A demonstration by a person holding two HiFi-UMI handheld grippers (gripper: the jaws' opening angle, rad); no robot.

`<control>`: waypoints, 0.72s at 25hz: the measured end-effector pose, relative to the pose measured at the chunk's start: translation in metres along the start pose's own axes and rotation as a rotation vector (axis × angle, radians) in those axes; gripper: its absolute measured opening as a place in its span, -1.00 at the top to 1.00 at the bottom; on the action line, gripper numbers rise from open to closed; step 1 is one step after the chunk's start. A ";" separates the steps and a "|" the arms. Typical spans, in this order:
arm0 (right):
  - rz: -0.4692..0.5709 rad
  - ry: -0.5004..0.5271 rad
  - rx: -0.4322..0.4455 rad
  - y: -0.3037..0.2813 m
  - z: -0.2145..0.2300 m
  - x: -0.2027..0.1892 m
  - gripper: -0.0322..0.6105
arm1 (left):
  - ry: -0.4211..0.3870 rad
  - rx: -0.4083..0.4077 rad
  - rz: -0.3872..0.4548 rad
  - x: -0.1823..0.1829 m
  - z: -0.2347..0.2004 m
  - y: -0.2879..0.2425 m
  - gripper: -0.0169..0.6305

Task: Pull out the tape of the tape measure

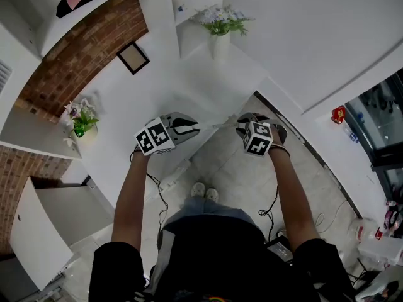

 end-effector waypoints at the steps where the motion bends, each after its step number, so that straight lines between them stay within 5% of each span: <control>1: -0.015 0.005 -0.002 -0.001 0.000 -0.002 0.61 | -0.004 0.000 -0.012 -0.002 0.000 0.001 0.71; 18: -0.078 -0.040 0.011 0.002 0.007 -0.036 0.61 | 0.029 0.011 -0.096 -0.033 -0.001 0.034 0.71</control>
Point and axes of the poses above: the fingertips, and each gripper's own axes: y backward along the fingers, z to its right, x out of its top, the point moved 6 cm from there along y, backward along the fingers, and after that the axes turned 2 degrees about -y, right-handed, at the moved point
